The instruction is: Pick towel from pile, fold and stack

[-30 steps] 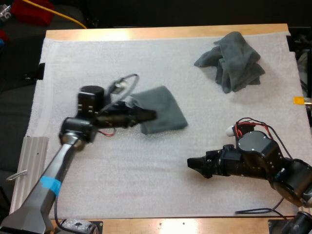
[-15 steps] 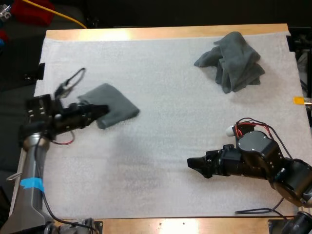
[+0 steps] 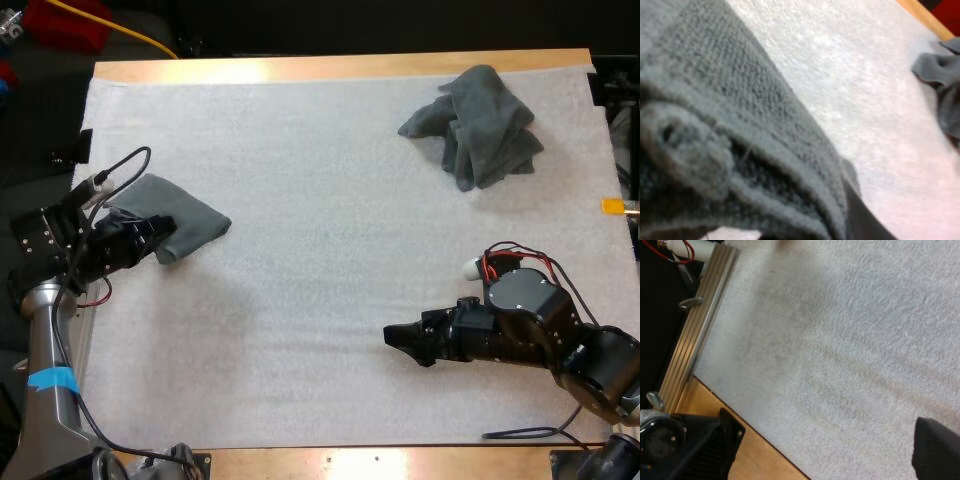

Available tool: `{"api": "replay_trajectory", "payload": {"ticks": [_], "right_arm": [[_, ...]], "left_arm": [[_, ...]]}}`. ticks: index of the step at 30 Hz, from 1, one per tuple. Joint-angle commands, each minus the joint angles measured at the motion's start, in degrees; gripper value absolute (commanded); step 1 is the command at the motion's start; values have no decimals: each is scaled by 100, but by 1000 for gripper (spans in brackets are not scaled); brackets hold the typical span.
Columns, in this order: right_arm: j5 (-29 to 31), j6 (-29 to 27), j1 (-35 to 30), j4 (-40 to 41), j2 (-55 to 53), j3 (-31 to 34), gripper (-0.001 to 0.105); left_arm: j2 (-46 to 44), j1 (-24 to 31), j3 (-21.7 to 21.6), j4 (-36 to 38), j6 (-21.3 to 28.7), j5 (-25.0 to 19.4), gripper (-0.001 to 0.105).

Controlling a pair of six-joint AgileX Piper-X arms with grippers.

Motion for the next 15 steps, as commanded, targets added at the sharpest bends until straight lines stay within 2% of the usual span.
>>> {"api": "replay_trajectory", "payload": {"ticks": [1, 3, 9, 12, 15], "right_arm": [[-67, -32, 7, -29, -31, 13, 73], [-67, -32, 7, -29, -31, 13, 73], [-67, -32, 7, -29, -31, 13, 73], [-67, -32, 7, -29, -31, 13, 73], [-67, -32, 7, -29, -31, 13, 73]], "left_arm": [[49, -8, -33, -90, 70, -69, 0], [251, -8, -33, -110, 69, -74, 0], [913, -8, -33, -108, 69, 273, 0], [1057, 2, -33, -108, 87, 254, 0], [1061, 31, -33, -35, 166, 28, 0]]}}
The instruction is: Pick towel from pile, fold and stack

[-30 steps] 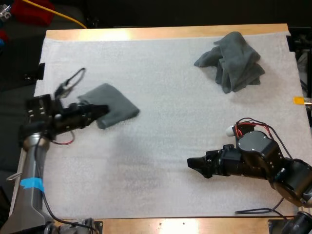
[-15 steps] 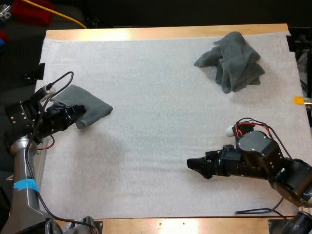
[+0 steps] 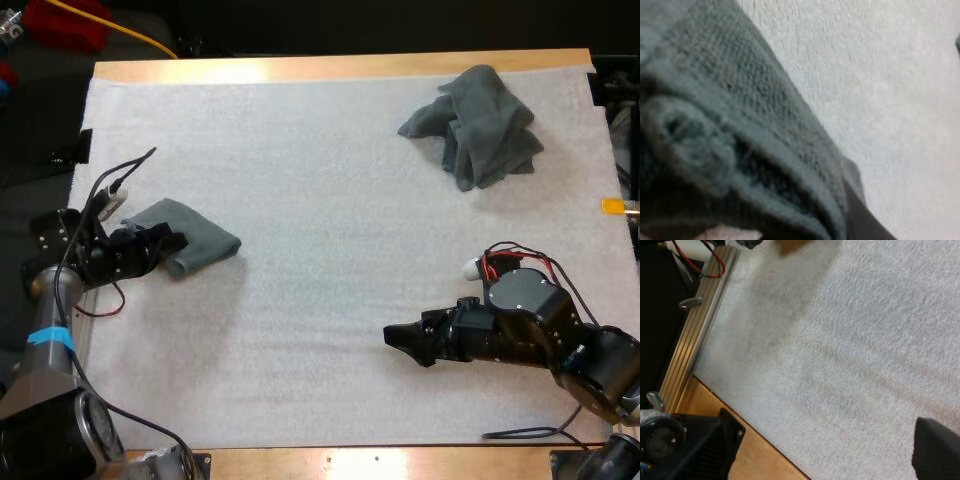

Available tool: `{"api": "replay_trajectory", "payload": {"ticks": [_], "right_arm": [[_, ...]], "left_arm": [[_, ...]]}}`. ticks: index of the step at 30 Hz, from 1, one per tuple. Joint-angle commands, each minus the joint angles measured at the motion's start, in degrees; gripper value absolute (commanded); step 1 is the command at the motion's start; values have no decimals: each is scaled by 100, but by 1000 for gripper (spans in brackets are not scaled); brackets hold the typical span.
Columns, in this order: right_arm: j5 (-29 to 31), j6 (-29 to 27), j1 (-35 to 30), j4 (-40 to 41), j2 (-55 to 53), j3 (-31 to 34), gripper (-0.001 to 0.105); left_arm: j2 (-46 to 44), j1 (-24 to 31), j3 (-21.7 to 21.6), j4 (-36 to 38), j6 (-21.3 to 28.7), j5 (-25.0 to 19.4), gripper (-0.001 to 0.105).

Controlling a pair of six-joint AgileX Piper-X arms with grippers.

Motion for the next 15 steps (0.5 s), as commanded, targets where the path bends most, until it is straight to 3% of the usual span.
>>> {"api": "replay_trajectory", "payload": {"ticks": [1, 5, 12, 15], "right_arm": [[-67, -32, 7, -29, -31, 13, 73], [-67, -32, 7, -29, -31, 13, 73], [-67, -32, 7, -29, -31, 13, 73], [-67, -32, 7, -29, -31, 13, 73]], "left_arm": [[-42, 34, -33, 46, 111, -138, 0], [-42, 204, -33, 407, 346, -808, 0], [-42, 416, -33, 621, 392, -1089, 0], [-42, 414, -33, 696, 479, -1216, 12]]}}
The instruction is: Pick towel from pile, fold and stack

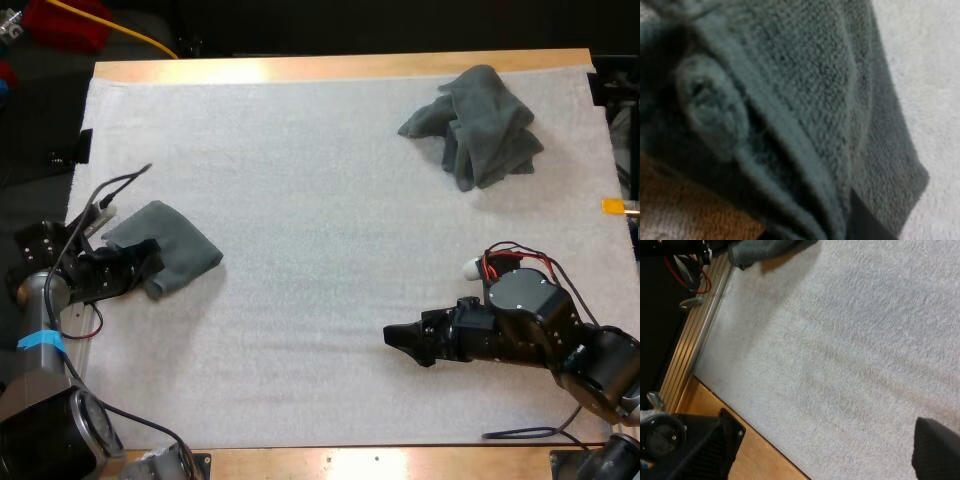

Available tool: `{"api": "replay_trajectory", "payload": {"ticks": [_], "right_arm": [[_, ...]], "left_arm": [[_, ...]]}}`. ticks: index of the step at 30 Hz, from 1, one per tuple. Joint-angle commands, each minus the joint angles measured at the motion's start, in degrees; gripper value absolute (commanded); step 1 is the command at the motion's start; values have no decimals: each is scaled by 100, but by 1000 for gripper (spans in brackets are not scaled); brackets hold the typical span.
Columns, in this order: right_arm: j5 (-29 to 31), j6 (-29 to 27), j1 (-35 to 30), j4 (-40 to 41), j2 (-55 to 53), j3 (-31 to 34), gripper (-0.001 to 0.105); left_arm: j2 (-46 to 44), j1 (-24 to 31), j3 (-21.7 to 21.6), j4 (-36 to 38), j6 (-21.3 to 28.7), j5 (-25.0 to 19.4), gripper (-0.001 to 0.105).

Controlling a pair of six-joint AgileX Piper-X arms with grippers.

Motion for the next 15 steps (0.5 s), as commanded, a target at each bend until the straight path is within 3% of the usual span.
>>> {"api": "replay_trajectory", "payload": {"ticks": [1, 5, 6, 12, 15], "right_arm": [[-67, -32, 7, -29, -31, 13, 73], [-67, -32, 7, -29, -31, 13, 73], [-67, -32, 7, -29, -31, 13, 73], [-67, -32, 7, -29, -31, 13, 73], [-67, -32, 7, -29, -31, 13, 73]], "left_arm": [[-42, 2, -33, 58, 34, -72, 20], [-42, 2, -33, 90, 34, -223, 51], [-42, 2, -33, 111, 34, -287, 54], [-78, 2, -77, 388, 72, -441, 55], [-236, 2, -253, 608, 180, -748, 55]]}}
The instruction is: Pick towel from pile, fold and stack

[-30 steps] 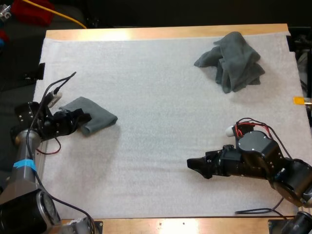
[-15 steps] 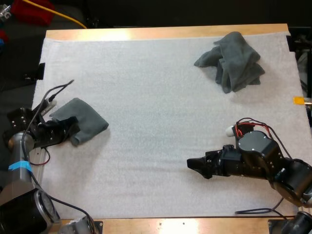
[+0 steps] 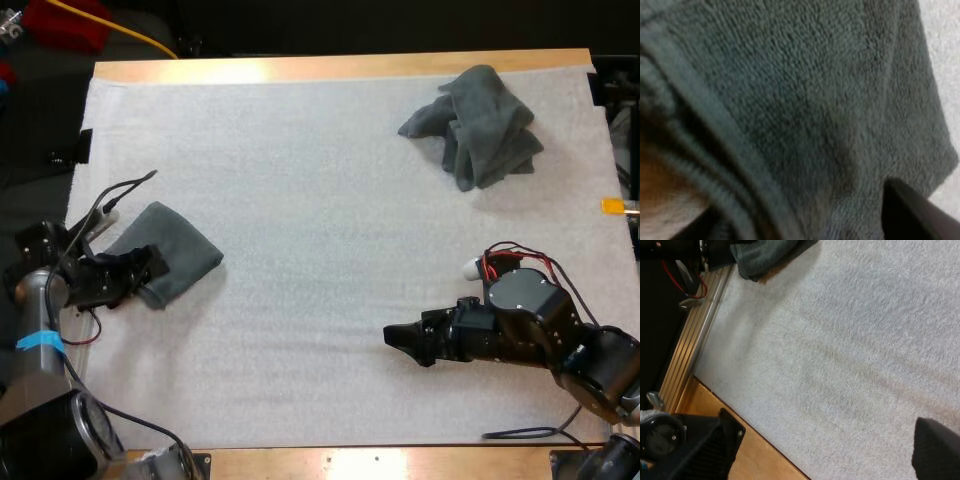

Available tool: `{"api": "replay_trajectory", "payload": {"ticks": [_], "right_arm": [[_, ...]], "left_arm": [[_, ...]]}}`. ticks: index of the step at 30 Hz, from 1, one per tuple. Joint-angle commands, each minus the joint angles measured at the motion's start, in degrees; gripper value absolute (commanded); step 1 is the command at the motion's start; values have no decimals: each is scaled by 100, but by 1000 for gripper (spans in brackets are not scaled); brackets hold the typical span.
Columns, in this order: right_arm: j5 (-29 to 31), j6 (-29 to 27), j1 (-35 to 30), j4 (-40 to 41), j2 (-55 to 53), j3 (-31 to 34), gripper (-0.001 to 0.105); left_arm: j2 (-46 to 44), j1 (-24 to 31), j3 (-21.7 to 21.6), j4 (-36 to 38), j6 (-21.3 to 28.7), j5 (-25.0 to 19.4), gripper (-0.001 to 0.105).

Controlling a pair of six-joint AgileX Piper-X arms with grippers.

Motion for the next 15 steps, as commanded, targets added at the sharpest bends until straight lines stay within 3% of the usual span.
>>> {"api": "replay_trajectory", "payload": {"ticks": [1, 7, 15], "right_arm": [[-60, -32, 7, -29, -31, 13, 73], [-60, -47, 7, -29, -31, 13, 73], [-60, -69, 7, -29, -31, 13, 73]], "left_arm": [[-207, 2, -161, 90, 79, -280, 55], [-814, 2, -615, 334, 195, -964, 55], [-1467, -230, -1087, 557, 338, -945, 55]]}}
